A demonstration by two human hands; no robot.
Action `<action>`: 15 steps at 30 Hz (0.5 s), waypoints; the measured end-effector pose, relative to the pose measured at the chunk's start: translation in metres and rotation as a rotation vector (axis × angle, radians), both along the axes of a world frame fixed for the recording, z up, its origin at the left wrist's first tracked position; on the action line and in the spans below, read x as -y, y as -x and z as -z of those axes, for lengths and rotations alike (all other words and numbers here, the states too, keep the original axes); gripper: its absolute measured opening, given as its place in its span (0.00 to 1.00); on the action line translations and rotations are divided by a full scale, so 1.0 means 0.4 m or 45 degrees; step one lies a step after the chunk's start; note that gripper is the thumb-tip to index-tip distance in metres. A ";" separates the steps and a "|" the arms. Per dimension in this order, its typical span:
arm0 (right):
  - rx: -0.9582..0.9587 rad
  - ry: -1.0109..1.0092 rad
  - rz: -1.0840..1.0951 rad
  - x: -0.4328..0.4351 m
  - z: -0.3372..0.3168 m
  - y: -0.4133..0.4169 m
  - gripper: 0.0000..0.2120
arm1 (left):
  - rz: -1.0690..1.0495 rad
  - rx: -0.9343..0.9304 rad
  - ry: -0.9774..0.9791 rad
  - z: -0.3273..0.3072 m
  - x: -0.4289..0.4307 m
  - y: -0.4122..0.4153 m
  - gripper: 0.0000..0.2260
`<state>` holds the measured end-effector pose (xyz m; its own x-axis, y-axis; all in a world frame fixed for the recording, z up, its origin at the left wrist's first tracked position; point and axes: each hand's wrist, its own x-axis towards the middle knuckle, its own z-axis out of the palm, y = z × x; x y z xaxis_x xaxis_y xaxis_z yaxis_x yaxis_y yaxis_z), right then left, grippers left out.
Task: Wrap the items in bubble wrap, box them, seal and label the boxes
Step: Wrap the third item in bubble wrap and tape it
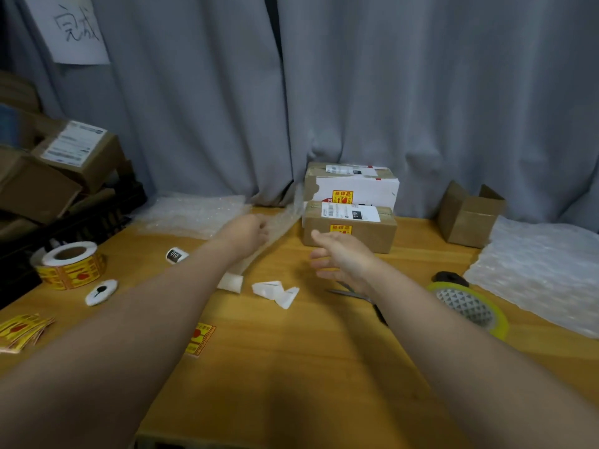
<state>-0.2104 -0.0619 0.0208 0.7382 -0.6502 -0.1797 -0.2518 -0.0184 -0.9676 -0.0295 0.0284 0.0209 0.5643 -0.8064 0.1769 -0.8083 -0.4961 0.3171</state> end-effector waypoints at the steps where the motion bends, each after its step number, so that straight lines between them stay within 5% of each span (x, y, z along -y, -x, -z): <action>1: -0.007 -0.029 0.012 -0.004 0.013 -0.001 0.20 | 0.001 -0.065 0.007 0.017 -0.004 0.010 0.07; 8: 0.050 -0.199 0.166 -0.002 0.066 -0.029 0.27 | -0.183 0.103 0.718 -0.044 -0.027 0.102 0.06; 12: 0.047 0.382 0.303 0.032 0.054 0.008 0.13 | 0.323 0.527 0.900 -0.082 -0.012 0.210 0.03; 15: -0.250 0.839 0.352 0.096 0.048 0.074 0.10 | 0.708 0.657 0.758 -0.028 0.028 0.303 0.08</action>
<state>-0.2399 -0.1002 0.0017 0.5263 -0.8264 0.2001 -0.4988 -0.4907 -0.7144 -0.1506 0.0173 0.0322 -0.1332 -0.6330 0.7626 -0.9896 0.1271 -0.0673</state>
